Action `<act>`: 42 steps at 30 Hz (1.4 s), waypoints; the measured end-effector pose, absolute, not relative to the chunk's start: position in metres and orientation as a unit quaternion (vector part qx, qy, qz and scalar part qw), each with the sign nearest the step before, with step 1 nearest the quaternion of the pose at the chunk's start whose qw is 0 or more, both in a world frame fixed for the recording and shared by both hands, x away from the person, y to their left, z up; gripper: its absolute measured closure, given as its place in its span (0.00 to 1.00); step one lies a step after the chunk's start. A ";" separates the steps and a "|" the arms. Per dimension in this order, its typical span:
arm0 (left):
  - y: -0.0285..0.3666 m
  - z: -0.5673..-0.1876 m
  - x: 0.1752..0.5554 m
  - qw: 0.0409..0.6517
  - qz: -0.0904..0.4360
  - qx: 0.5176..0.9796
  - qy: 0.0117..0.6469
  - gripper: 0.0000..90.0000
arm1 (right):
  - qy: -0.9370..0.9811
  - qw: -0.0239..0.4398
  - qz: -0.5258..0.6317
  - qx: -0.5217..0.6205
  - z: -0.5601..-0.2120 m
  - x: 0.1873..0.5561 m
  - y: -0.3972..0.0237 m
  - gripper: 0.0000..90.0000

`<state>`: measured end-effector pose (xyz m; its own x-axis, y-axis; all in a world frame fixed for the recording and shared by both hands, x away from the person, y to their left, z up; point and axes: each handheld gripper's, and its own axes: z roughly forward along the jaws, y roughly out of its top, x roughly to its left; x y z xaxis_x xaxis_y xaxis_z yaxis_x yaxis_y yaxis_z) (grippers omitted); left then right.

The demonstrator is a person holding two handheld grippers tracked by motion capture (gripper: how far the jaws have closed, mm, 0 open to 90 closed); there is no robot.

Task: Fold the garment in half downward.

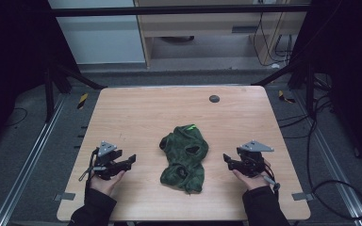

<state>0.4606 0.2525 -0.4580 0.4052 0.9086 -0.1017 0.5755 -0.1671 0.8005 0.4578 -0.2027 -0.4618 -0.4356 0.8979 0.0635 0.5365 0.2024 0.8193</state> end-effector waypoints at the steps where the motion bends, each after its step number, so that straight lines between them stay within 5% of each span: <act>1: 0.252 -0.457 0.461 0.403 0.207 0.736 0.503 0.39 | 0.743 0.222 0.407 0.483 -0.462 0.458 -0.203 0.42; 42: 0.215 -0.429 0.499 0.427 0.201 0.749 0.466 0.41 | 0.745 0.213 0.432 0.462 -0.435 0.493 -0.171 0.45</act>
<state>0.4987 0.2146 -0.4292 0.4856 0.8689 -0.0961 0.5255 -0.2023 0.8264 0.4928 -0.1708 -0.4349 -0.4823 0.8722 0.0817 0.5038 0.1999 0.8404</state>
